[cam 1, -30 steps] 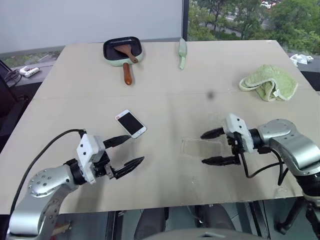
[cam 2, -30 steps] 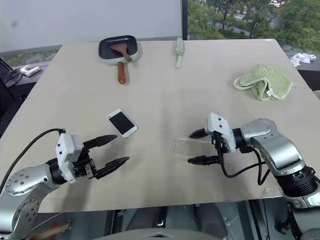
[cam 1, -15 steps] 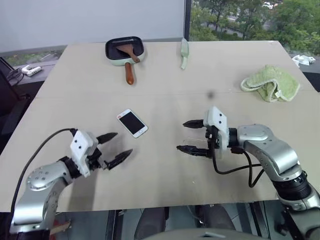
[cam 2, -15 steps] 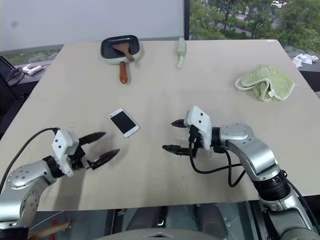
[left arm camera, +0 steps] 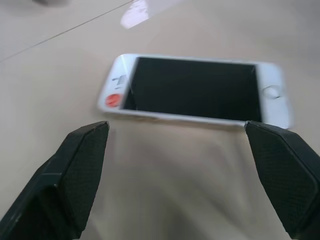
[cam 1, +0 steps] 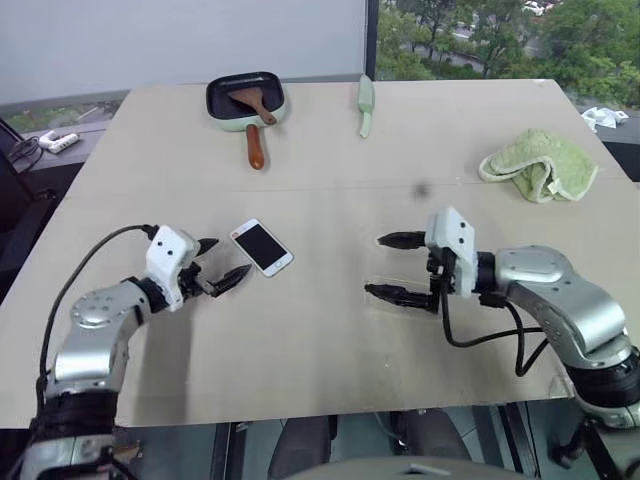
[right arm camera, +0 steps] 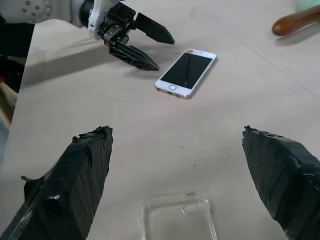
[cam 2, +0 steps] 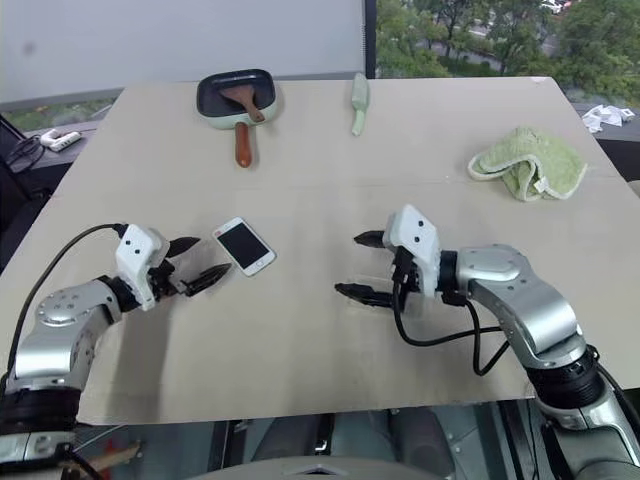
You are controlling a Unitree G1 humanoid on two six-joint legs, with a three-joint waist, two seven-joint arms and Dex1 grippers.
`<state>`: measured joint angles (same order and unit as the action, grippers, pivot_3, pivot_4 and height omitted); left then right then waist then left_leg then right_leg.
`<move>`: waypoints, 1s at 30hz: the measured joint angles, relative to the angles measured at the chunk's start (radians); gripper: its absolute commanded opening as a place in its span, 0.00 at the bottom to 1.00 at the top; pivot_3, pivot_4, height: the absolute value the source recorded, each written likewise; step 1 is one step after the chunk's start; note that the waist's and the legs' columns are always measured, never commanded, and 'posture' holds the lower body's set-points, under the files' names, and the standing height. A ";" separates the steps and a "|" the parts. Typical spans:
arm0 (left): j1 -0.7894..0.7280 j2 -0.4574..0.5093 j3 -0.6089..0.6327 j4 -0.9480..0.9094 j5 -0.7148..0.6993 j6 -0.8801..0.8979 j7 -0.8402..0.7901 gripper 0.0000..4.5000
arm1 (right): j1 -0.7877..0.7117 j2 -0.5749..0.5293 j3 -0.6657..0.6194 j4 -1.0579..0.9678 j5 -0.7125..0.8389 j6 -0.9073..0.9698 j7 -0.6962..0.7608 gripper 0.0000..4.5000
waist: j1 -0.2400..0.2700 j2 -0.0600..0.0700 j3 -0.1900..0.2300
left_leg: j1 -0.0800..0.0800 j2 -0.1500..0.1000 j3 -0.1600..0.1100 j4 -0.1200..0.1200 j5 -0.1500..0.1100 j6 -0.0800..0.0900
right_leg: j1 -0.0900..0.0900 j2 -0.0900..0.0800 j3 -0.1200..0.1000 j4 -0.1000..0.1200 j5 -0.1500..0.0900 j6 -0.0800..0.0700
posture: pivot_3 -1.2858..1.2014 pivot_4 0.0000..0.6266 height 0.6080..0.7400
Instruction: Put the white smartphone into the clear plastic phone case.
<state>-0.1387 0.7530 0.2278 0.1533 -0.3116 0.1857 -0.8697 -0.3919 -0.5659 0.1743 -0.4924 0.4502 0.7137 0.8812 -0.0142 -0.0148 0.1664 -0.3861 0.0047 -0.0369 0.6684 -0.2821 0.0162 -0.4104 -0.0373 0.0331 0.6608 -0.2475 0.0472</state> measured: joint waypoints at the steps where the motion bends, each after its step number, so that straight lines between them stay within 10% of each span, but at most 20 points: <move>1: -0.014 0.002 0.000 0.019 0.004 -0.006 -0.006 1.00 | 0.003 -0.002 -0.003 -0.005 0.003 0.003 -0.001 0.98 | 0.000 0.000 0.000 | 0.000 0.000 0.000 0.000 0.000 0.000 | 0.000 0.000 0.000 0.000 0.000 0.000 | 0.52 0.24 1.00; 16: -0.421 0.022 -0.152 0.618 0.178 -0.288 -0.162 1.00 | 0.058 -0.066 -0.103 -0.097 0.086 0.067 -0.081 0.98 | 0.012 0.000 -0.001 | -0.005 -0.003 -0.004 0.003 0.001 0.000 | 0.000 0.000 -0.008 0.002 0.000 0.000 | 0.52 0.24 1.00; 30: -0.495 -0.074 -0.164 0.688 0.205 -0.325 -0.235 1.00 | 0.059 -0.097 -0.114 -0.101 0.112 0.069 -0.109 0.98 | 0.053 0.003 -0.002 | -0.011 -0.010 -0.015 0.012 0.001 0.000 | 0.003 -0.004 -0.017 0.001 0.000 0.001 | 0.52 0.24 1.00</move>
<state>-0.6340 0.6788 0.0639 0.8410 -0.1062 -0.1390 -1.1043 -0.3329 -0.6624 0.0606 -0.5936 0.5623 0.7828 0.7718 0.0391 -0.0123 0.1642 -0.3974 -0.0049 -0.0515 0.6799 -0.2813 0.0161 -0.4070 -0.0414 0.0158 0.6620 -0.2477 0.0477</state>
